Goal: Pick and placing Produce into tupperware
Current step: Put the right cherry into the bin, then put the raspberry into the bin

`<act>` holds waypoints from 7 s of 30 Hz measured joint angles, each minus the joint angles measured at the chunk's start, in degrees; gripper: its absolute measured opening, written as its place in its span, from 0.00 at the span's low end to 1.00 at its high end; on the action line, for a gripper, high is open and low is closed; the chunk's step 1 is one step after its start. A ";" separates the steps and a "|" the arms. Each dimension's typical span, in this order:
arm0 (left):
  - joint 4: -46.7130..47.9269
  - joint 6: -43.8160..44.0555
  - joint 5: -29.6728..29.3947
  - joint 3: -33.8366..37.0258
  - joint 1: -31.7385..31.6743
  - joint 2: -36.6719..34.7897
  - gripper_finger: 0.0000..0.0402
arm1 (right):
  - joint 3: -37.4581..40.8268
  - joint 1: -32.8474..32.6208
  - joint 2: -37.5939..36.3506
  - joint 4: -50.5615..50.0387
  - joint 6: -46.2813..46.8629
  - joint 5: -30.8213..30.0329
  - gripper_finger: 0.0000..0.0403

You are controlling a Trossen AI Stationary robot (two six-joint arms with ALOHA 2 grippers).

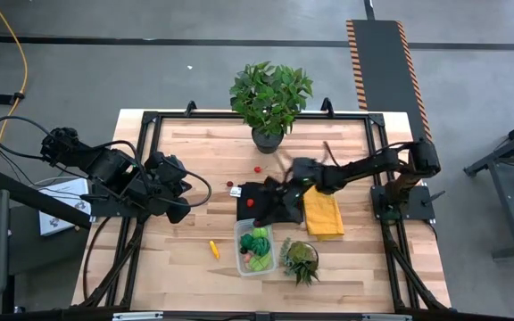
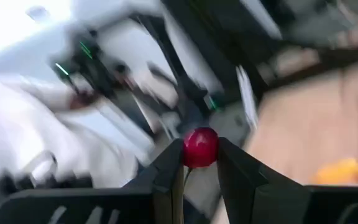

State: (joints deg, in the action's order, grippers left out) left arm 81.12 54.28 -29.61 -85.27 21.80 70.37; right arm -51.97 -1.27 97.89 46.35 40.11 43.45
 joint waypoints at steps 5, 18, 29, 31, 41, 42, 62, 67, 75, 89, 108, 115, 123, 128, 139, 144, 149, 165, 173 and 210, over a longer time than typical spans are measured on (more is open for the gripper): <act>0.02 -0.37 0.08 0.00 -0.02 0.00 0.00 | -11.79 -2.64 0.00 -33.02 -17.33 -1.82 0.17; 1.60 -4.88 3.85 0.00 0.00 0.00 0.00 | -32.23 -6.97 0.00 -72.05 -34.00 -27.16 0.17; 2.57 -10.17 9.09 -0.02 -0.02 -2.36 0.00 | -35.84 -8.33 1.46 -78.04 -26.91 -33.97 0.17; 1.96 -11.07 9.07 -0.02 -0.01 -3.70 0.00 | -35.84 -8.42 2.04 -79.15 -25.30 -33.99 0.17; -3.94 -16.52 7.43 -0.07 -0.04 -11.17 0.00 | -35.81 -9.42 8.09 -79.07 -20.64 -33.57 0.17; -4.10 -16.81 7.18 -0.07 -0.03 -11.62 0.00 | -35.81 -9.59 8.70 -78.94 -20.43 -33.34 0.17; -3.60 -19.56 6.43 -0.04 -0.02 -12.85 0.00 | -35.75 -9.68 16.12 -75.21 -19.56 -32.83 0.17; -3.27 -19.56 6.43 -0.04 -0.02 -12.85 0.00 | -35.75 -9.62 17.27 -75.01 -19.42 -32.75 0.17; -2.95 -20.94 6.43 -0.04 -0.02 -12.87 0.00 | -35.75 -9.60 17.25 -73.48 -19.11 -32.24 0.25; -2.29 -21.73 6.43 0.00 -0.02 -12.87 0.00 | -37.28 -8.16 17.01 -72.13 -17.39 -32.23 0.34; -1.60 -21.67 6.19 0.00 -0.02 -12.87 0.00 | -42.16 1.91 16.86 -84.97 -18.79 -39.93 0.34; -1.55 -21.64 6.01 0.00 -0.02 -12.87 0.00 | -42.04 3.20 18.02 -84.59 -20.32 -40.02 0.34; -1.51 -20.83 6.01 0.00 -0.02 -12.87 0.00 | -42.04 3.27 21.98 -82.93 -20.72 -38.57 0.34; -1.49 -20.81 6.01 0.00 -0.02 -12.85 0.00 | -42.04 3.52 23.65 -83.48 -17.84 -38.65 0.34; -1.49 -20.45 6.01 0.00 -0.02 -12.86 0.00 | -42.02 3.55 25.41 -83.28 -12.57 -38.32 0.34; -1.49 -19.48 6.03 0.00 -0.02 -12.87 0.00 | -41.98 3.55 26.47 -82.57 -12.18 -38.06 0.35; -1.46 -19.32 6.23 0.00 -0.02 -12.85 0.00 | -42.00 3.55 26.67 -82.00 -13.42 -38.07 0.42; -1.44 -17.97 6.23 0.00 -0.02 -12.87 0.00 | -42.00 1.42 26.67 -82.22 -23.11 -41.40 0.48; -1.44 -17.59 6.22 0.00 -0.02 -12.85 0.00 | -41.91 1.65 26.62 -82.58 -25.36 -41.79 0.48; -0.04 -16.48 5.99 0.00 -0.02 -12.86 0.00 | -37.85 3.55 26.53 -78.29 -25.65 -38.87 0.25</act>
State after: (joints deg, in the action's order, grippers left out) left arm 81.08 37.80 -23.62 -85.27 21.78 57.51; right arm -89.82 2.28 124.42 -31.94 14.46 4.58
